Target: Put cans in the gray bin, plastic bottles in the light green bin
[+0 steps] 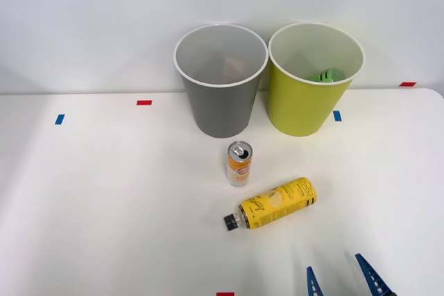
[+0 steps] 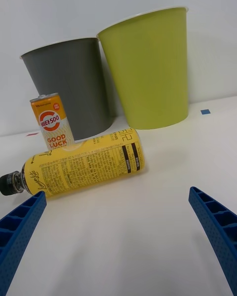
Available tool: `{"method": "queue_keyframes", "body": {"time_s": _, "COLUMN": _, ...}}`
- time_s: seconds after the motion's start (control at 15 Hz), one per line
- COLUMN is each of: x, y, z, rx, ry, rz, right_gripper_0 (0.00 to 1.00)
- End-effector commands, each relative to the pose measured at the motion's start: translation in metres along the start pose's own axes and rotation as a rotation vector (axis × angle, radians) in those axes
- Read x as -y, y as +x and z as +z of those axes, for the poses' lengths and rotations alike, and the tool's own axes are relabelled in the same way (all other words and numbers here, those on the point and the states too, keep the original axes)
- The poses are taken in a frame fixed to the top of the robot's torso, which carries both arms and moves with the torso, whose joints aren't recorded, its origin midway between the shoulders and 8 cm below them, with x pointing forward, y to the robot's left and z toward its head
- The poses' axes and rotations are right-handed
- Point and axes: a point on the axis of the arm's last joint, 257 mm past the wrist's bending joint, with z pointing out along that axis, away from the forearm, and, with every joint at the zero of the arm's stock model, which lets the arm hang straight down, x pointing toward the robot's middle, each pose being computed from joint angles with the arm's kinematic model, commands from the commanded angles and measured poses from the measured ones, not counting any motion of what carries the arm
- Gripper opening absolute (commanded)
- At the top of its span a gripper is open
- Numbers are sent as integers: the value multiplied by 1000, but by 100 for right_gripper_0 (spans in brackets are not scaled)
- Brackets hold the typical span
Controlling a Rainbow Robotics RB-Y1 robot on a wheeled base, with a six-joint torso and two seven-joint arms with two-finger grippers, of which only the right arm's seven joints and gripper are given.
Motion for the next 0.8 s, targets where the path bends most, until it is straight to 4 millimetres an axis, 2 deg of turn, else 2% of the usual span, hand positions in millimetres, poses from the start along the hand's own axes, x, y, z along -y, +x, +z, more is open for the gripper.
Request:
{"method": "queue_keyframes", "body": {"time_s": 0.07, "x": 0, "y": 0, "z": 0, "rx": 0, "ry": 0, "rz": 0, "right_gripper_0": 100}}
{"method": "queue_keyframes", "body": {"time_s": 0.8, "x": 0, "y": 0, "z": 0, "rx": 0, "ry": 0, "rz": 0, "right_gripper_0": 100}}
